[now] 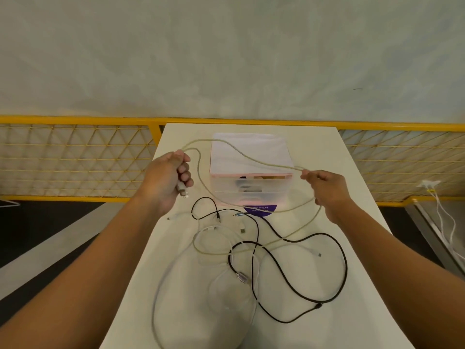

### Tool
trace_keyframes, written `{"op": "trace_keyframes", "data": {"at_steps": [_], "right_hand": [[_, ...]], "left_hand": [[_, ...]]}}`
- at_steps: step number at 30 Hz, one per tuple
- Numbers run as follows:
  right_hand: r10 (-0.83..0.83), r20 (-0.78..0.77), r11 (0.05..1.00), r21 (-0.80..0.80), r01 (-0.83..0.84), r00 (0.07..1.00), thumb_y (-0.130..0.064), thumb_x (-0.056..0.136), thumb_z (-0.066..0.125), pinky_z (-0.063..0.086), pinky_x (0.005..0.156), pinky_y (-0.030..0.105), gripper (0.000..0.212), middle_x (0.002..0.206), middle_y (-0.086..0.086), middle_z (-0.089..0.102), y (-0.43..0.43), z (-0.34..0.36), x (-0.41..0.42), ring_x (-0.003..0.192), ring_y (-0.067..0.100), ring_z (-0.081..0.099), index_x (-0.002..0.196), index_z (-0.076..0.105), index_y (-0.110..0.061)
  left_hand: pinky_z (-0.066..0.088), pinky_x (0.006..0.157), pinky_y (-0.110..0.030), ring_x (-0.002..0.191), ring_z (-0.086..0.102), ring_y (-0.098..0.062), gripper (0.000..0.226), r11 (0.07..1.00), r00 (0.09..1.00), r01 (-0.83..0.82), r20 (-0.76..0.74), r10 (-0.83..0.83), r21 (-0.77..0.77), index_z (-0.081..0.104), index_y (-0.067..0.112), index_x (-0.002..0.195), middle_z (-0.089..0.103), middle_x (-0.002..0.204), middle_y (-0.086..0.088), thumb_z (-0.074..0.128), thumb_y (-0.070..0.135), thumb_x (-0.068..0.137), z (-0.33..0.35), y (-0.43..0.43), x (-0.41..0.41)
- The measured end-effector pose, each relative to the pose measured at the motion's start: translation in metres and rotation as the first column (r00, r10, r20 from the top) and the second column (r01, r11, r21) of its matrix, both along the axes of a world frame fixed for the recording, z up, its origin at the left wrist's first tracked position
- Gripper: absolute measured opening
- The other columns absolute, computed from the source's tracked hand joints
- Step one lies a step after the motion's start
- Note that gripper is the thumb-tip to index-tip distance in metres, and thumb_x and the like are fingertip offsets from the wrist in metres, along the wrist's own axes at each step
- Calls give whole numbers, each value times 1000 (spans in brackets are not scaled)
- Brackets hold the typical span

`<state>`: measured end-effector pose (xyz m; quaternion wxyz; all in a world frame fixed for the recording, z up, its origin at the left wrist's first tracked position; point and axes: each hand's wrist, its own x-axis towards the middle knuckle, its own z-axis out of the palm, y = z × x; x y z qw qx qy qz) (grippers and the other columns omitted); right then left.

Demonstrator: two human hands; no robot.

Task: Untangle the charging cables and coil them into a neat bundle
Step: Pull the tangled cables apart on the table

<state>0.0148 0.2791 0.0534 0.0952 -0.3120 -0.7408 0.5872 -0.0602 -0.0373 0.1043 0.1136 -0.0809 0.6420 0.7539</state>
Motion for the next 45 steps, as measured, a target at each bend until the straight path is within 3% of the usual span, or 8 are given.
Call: {"op": "trace_keyframes", "data": {"at_steps": [7,12,19,27,30,32,36,45], "right_hand": [[415,-40,896,193,-401,909,-18,101,54,37,62,12,24,69,-29,65,-61,44,-11,56,-14,55,102,78,-21],[638,-6,735,301,-607,770,-23,102,56,38,61,16,22,63,-16,60,-92,61,-8,55,-3,52,98,76,-14],[620,56,770,149,-621,783,-23,93,71,39,52,16,19,54,-8,57,-73,56,0,48,6,46,90,77,-6],[440,248,833,245,-496,863,-14,96,64,55,80,35,21,86,7,75,-24,9,6,75,14,64,79,75,-13],[334,358,859,265,-438,872,-24,99,61,56,66,30,20,91,-2,70,-13,-4,11,77,19,66,89,75,-15],[295,412,901,181,-395,862,-31,100,59,54,58,28,23,91,7,69,-12,-7,12,68,22,67,95,72,-12],[305,133,952,-48,-302,943,-24,103,55,52,57,32,26,85,19,67,-24,11,8,61,24,63,89,67,-6],[345,-251,937,42,-346,905,-36,102,56,55,58,32,28,75,12,60,-62,88,-6,61,25,63,95,73,-15]], "left_hand": [[31,49,-25,49,32,-11,28,934,961,267,-1,-275,-237,66,7,90,35,60,4,56,30,102,3,46,19],[35,50,-27,51,34,-16,39,886,942,324,26,-335,-332,63,12,73,37,59,0,60,43,97,13,70,24],[34,49,-25,57,36,-15,14,965,998,35,-40,-46,-261,72,10,84,44,60,4,66,18,94,24,64,10],[29,45,-25,53,28,-16,23,961,994,-96,-74,79,-258,67,15,72,37,57,2,65,21,94,22,36,-5],[29,45,-24,54,28,-16,23,958,992,-115,-76,99,-262,67,15,73,37,56,4,64,21,95,20,26,-6],[30,47,-25,53,28,-16,23,953,993,-107,-79,88,-282,68,14,75,37,56,3,63,22,96,17,21,-6],[32,60,-34,51,28,-18,19,923,999,-23,-39,8,-384,72,10,82,32,55,1,66,23,93,7,21,-2],[26,49,-27,48,23,-17,19,849,965,241,24,-261,-470,69,-5,85,27,47,7,65,13,90,-13,31,11]]}}
